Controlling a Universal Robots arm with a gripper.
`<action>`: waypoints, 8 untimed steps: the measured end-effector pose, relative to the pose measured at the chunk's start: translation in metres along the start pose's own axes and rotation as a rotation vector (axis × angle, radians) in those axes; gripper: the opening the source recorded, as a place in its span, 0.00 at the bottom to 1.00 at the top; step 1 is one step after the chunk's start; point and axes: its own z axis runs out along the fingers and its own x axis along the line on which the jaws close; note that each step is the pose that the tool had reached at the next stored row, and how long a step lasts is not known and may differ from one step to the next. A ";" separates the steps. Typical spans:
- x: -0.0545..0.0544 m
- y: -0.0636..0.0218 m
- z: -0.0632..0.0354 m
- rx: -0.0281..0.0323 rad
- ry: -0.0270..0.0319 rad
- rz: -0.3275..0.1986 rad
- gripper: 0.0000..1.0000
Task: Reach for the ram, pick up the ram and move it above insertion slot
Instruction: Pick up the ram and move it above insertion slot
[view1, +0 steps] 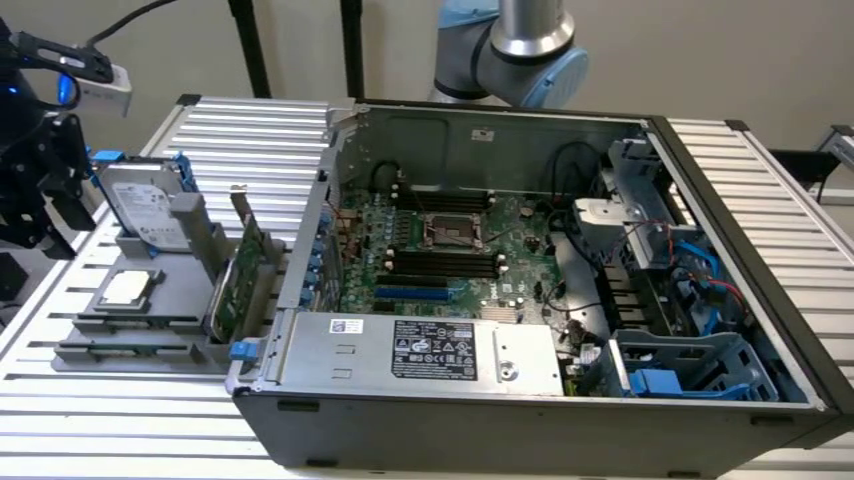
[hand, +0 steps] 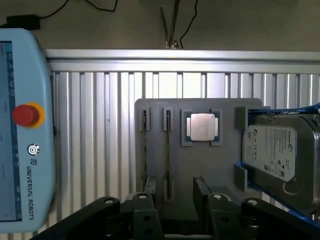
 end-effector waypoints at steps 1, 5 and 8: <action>0.000 -0.0001 0.0018 -0.0001 0.0001 -0.002 0.42; 0.000 -0.0004 0.0091 -0.0003 0.0003 -0.009 0.42; 0.000 -0.0006 0.0145 -0.0004 0.0008 -0.015 0.42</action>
